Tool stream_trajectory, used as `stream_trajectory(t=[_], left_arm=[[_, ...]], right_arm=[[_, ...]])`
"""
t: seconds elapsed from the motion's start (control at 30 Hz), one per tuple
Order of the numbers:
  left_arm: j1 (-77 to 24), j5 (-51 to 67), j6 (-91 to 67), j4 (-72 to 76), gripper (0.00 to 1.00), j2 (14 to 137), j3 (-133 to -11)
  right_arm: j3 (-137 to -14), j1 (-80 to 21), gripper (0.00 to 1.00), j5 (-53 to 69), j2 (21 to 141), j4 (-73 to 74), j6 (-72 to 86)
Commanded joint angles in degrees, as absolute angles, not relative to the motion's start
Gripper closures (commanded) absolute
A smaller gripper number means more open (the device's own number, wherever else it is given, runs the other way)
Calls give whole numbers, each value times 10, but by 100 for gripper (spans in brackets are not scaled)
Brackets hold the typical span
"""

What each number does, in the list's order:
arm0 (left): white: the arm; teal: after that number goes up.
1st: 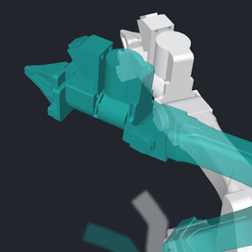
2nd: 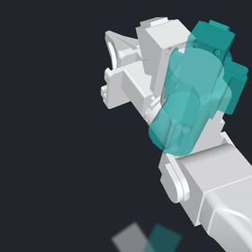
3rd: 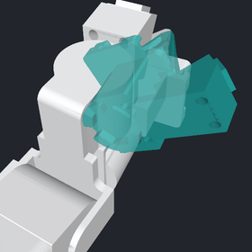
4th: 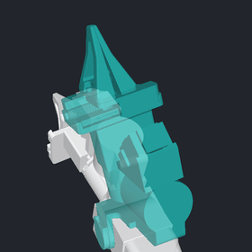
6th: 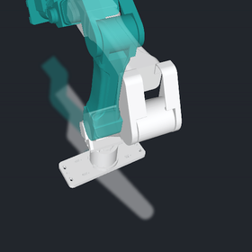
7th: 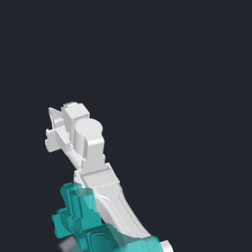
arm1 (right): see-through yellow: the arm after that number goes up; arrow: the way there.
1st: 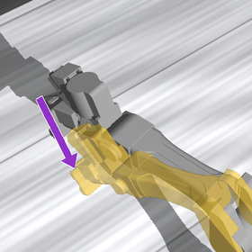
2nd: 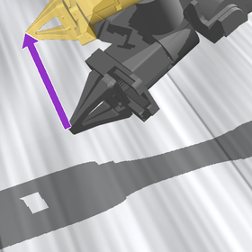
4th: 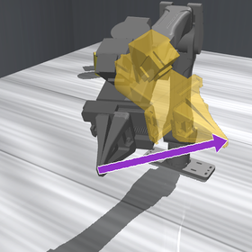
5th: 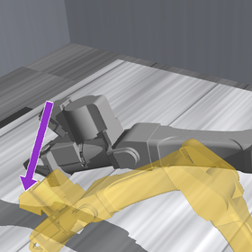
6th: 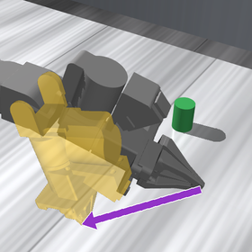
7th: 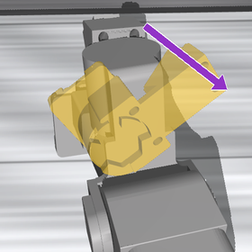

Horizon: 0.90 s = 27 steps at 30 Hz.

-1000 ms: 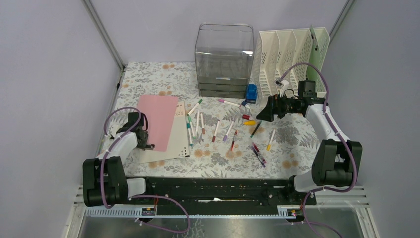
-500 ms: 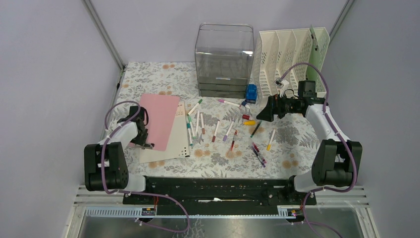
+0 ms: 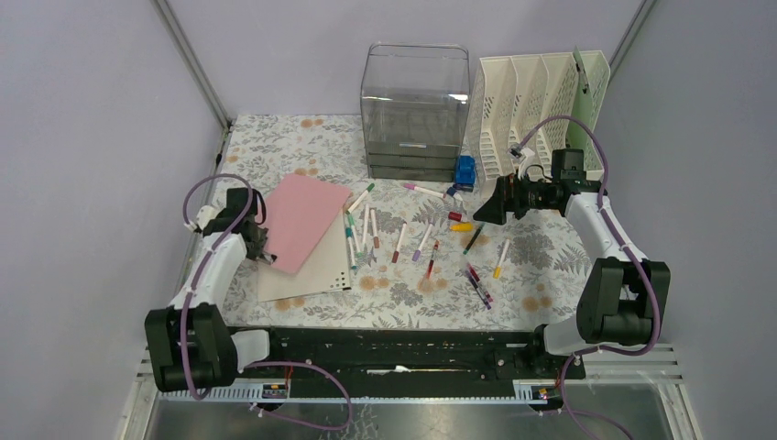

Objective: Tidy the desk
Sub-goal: Pick up the folder from the center of the board.

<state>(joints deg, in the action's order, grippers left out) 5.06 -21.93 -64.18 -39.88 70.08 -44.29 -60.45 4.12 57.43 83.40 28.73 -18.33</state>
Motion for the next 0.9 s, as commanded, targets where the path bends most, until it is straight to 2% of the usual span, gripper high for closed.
stream_trajectory(t=[0.0, 0.2, 0.43, 0.67, 0.87], left_arm=[[51, -219, -591, -404, 100, 652, -482], [51, -164, -609, -439, 100, 637, -492], [51, -108, -644, -443, 100, 617, -484], [51, -86, -687, -464, 100, 578, -470], [51, -76, -697, -474, 100, 546, -458]], right_arm=[[-614, 31, 0, 611, 822, 280, -183], [-654, -43, 0, 628, 828, 334, -269], [-703, -216, 0, 579, 825, 339, -507], [-664, -424, 0, 403, 868, 34, -485], [-620, -543, 0, 289, 939, -203, -490]])
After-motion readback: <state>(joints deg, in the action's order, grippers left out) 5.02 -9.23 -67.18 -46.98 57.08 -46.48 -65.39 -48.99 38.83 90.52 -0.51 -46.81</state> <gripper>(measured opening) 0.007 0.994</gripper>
